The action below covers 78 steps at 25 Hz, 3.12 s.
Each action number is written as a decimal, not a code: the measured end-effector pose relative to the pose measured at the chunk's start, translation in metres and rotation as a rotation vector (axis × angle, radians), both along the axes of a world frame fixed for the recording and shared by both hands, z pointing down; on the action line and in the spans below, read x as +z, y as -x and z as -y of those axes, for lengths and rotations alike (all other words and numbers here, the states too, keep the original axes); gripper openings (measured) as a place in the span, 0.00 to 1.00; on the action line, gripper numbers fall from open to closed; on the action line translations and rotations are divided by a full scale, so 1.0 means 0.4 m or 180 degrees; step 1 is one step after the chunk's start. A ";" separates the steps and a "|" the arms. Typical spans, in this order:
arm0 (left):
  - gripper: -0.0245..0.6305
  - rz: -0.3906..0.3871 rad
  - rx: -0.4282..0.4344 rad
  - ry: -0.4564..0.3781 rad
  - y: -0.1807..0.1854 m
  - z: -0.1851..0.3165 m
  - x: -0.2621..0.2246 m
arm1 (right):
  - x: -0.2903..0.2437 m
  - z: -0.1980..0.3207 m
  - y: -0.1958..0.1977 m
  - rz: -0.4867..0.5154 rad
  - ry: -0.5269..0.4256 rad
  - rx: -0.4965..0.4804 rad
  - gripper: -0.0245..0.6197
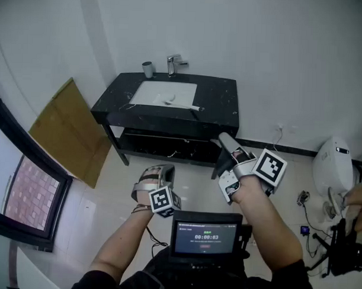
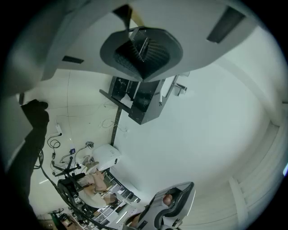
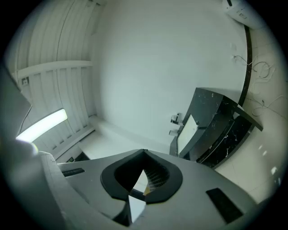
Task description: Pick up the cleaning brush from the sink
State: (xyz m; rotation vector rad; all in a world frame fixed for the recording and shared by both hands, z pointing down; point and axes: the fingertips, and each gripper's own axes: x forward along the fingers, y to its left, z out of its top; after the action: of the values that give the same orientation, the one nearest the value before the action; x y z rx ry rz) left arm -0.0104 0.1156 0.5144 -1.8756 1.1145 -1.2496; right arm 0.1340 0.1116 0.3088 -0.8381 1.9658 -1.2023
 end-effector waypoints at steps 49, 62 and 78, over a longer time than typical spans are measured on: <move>0.05 -0.3253 -0.2233 0.2454 0.444 1.485 0.087 | 0.744 1.691 0.436 -0.4009 0.1149 -0.2781 0.16; 0.05 -0.3241 -0.2161 0.2580 0.442 1.468 0.158 | 0.915 1.660 0.447 -0.5028 0.1704 -0.3327 0.30; 0.05 -0.3238 -0.2077 0.2549 0.513 1.433 0.153 | 0.972 1.625 0.438 -0.5999 0.1976 -0.3398 0.17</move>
State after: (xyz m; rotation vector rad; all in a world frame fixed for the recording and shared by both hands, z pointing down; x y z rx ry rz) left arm -0.2158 -0.4575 0.5756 -3.0875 2.0814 -1.1303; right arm -0.0411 -0.5383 0.6976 -1.6363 3.9739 -1.8981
